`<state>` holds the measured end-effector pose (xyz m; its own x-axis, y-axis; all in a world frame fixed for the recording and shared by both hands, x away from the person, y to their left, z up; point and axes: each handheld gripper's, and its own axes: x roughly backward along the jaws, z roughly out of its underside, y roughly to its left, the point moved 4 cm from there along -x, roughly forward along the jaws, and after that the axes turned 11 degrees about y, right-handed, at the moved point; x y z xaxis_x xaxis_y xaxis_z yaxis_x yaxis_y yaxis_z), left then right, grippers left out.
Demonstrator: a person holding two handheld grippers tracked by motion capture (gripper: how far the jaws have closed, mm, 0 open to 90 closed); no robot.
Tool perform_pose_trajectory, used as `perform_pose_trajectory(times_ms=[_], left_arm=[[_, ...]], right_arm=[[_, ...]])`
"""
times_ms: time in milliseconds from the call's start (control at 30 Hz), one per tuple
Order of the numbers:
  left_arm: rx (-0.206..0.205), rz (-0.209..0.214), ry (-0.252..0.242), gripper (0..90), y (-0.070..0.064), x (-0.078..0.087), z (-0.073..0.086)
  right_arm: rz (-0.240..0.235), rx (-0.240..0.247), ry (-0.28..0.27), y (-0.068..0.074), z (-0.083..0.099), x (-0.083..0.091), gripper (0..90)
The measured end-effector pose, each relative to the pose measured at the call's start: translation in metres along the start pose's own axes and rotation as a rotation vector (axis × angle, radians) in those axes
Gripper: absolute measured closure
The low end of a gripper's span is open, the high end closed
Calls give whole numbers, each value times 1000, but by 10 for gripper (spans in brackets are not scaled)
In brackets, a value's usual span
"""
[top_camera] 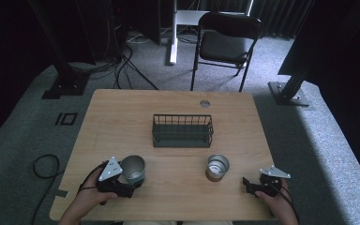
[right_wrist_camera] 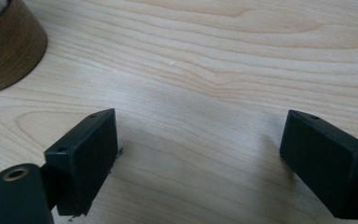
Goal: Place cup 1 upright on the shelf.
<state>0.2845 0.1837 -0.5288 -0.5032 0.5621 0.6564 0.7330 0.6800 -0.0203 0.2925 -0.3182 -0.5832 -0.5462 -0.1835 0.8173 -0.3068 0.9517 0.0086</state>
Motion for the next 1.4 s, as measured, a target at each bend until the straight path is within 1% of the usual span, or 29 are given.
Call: perform_pose_trajectory(times_ms=[267, 367, 500, 633, 667, 700, 767, 800, 833, 900, 1000, 1100, 1200, 1233, 1267, 1300, 1400], left_arm=[[-7, -2, -41, 39, -4, -3, -6], [0, -1, -64, 49, -6, -5, -9], [-3, 0, -74, 62, -9, -7, -12], [-30, -9, -76, 72, -12, -9, -14], [-29, -8, -76, 74, -12, -9, -14], [-41, 1, -84, 75, -12, -10, -15], [-43, 9, -81, 76, -12, -10, -15], [-32, 17, -82, 76, -12, -10, -15], [-34, 21, -83, 77, -12, -11, -16], [-24, 20, -88, 77, -11, -11, -16], [-21, 17, -93, 77, -10, -10, -17], [-10, 40, -104, 77, -11, -8, -22], [-10, 42, -105, 77, -11, -7, -25], [-3, 59, -104, 78, -11, -8, -28], [-3, 59, -104, 78, -11, -8, -28], [-3, 62, -115, 78, -12, -9, -31], [-1, 57, -118, 78, -12, -9, -36]], right_arm=[[0, -2, -1, 0, 0, 0, 109], [0, -1, -2, 0, 0, 0, 109], [0, -1, -2, 0, 0, 0, 108], [0, -2, -2, 0, 0, 0, 109], [0, -2, -2, 0, 0, 0, 108], [0, -2, -2, 0, 0, 0, 108], [0, -2, -2, 0, 0, 0, 109], [0, -2, -1, 0, 0, 0, 108], [-1, -2, -2, 0, 0, 0, 108], [0, -2, -2, 0, 0, 0, 108], [0, -2, -2, 0, 0, 0, 108], [1, -1, -2, 0, 0, 0, 108], [1, -2, -2, 0, 0, 0, 108], [1, -1, -2, 0, 0, 0, 108], [1, -1, -2, 0, 0, 0, 108], [1, -1, -1, 0, 0, 0, 108], [1, -2, -1, 0, 0, 0, 108]])
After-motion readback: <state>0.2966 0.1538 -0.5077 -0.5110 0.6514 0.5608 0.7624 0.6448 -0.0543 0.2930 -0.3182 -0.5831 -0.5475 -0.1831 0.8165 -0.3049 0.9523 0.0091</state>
